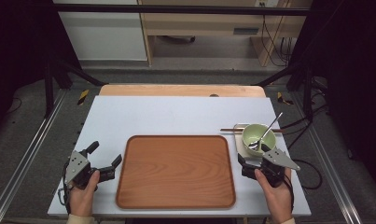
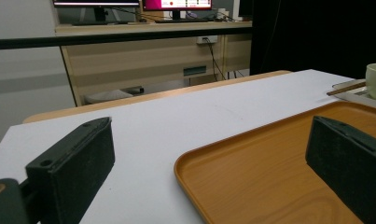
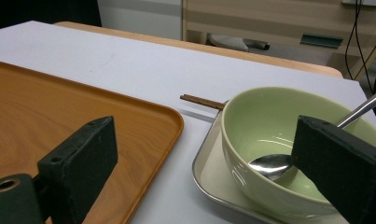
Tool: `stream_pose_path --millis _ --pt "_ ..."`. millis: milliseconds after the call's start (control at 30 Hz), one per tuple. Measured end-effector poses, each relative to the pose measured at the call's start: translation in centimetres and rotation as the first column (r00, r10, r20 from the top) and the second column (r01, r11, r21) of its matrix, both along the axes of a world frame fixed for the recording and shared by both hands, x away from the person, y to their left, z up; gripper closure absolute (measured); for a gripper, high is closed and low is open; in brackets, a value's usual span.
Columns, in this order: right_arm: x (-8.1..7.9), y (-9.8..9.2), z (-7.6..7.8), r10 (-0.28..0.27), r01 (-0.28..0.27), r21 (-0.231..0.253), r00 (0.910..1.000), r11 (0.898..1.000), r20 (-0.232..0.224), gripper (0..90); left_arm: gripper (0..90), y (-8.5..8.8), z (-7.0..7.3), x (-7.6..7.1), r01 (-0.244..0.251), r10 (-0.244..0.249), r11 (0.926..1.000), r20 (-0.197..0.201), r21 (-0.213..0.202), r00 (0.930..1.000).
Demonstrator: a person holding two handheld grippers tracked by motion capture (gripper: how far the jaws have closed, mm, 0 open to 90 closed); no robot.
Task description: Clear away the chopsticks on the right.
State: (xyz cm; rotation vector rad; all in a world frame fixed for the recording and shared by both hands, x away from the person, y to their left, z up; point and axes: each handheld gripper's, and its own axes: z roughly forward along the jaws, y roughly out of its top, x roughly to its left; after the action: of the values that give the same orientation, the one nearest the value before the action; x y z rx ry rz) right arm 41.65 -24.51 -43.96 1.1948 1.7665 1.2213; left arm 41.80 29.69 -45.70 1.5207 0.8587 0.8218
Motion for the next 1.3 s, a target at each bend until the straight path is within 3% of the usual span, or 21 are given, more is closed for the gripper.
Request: stream_pose_path --millis 200,367,500,633,700,800,867,900,933,967,1033,1100,1167,1300 --pt "-0.1 0.0 -0.1 0.006 -0.006 -0.009 1.0 1.0 -0.003 10.9 1.0 0.2 -0.2 0.0 -0.021 0.021 0.9997 0.004 -0.012 0.9998" --pt "-0.4 -0.3 0.1 0.007 -0.007 -0.039 0.9999 0.999 -0.008 18.4 1.1 0.2 -0.2 -0.3 -0.03 0.03 0.9996 0.004 -0.003 0.9996" --pt "-1.6 -2.1 0.6 -0.008 0.008 -0.026 0.9997 1.0 -0.022 27.1 1.2 0.2 -0.4 -0.8 -0.035 0.035 0.9987 -0.007 0.038 0.9994" --pt "-2.3 -3.7 0.6 -0.059 0.058 -0.031 0.9977 0.998 -0.033 30.1 1.3 0.1 -0.4 -1.3 -0.041 0.041 0.9984 -0.01 0.038 0.9991" --pt "-2.7 -5.3 0.7 -0.125 0.124 -0.036 0.9917 0.992 -0.03 30.3 1.4 0.3 -0.3 -1.8 -0.041 0.042 0.9984 -0.009 0.038 0.9991" --pt "-2.8 -6.0 0.7 -0.156 0.155 -0.036 0.9867 0.987 -0.045 31.6 1.5 0.5 -0.4 -2.2 -0.034 0.035 0.9991 -0.017 0.024 0.9993" --pt "-2.5 -6.7 0.1 -0.196 0.192 -0.046 0.9762 0.98 -0.094 44.7 1.9 0.6 -0.5 -2.6 -0.021 0.022 0.9992 -0.026 0.034 0.9994" --pt "-2.5 -6.7 0.1 -0.196 0.192 -0.046 0.9762 0.98 -0.094 44.7 1.9 0.6 -0.5 -2.8 -0.017 0.018 0.9991 -0.029 0.04 0.9994" --pt "-2.0 -7.3 -0.2 -0.208 0.205 -0.038 0.9698 0.978 -0.128 53.1 2.1 0.6 -0.2 -3.2 -0.006 0.007 0.9987 -0.021 0.05 0.9998" --pt "-2.0 -7.3 -0.2 -0.208 0.205 -0.038 0.9698 0.978 -0.128 53.1 2.4 0.6 -0.2 -3.2 -0.006 0.007 0.9987 -0.021 0.05 0.9998" --pt "-1.4 -8.1 -0.3 -0.215 0.213 -0.027 0.966 0.977 -0.143 64.9 2.8 0.5 0.0 -3.6 0.003 -0.002 0.9986 -0.009 0.053 1.0" --pt "0.1 -9.9 -0.3 -0.231 0.226 -0.048 0.9598 0.973 -0.16 78.6 3.5 0.3 0.3 -4.1 0.007 -0.007 0.9982 0.007 0.059 0.9999" --pt "1.5 -11.1 -0.3 -0.238 0.23 -0.061 0.9544 0.971 -0.181 86.3 3.8 0.3 0.4 -4.2 0.007 -0.008 0.9981 0.013 0.062 0.9999" --pt "5.0 -12.5 0.2 -0.213 0.201 -0.08 0.9559 0.976 -0.202 90.0 4.9 0.4 0.3 -4.1 -0.007 0.007 0.9987 -0.001 0.05 1.0"
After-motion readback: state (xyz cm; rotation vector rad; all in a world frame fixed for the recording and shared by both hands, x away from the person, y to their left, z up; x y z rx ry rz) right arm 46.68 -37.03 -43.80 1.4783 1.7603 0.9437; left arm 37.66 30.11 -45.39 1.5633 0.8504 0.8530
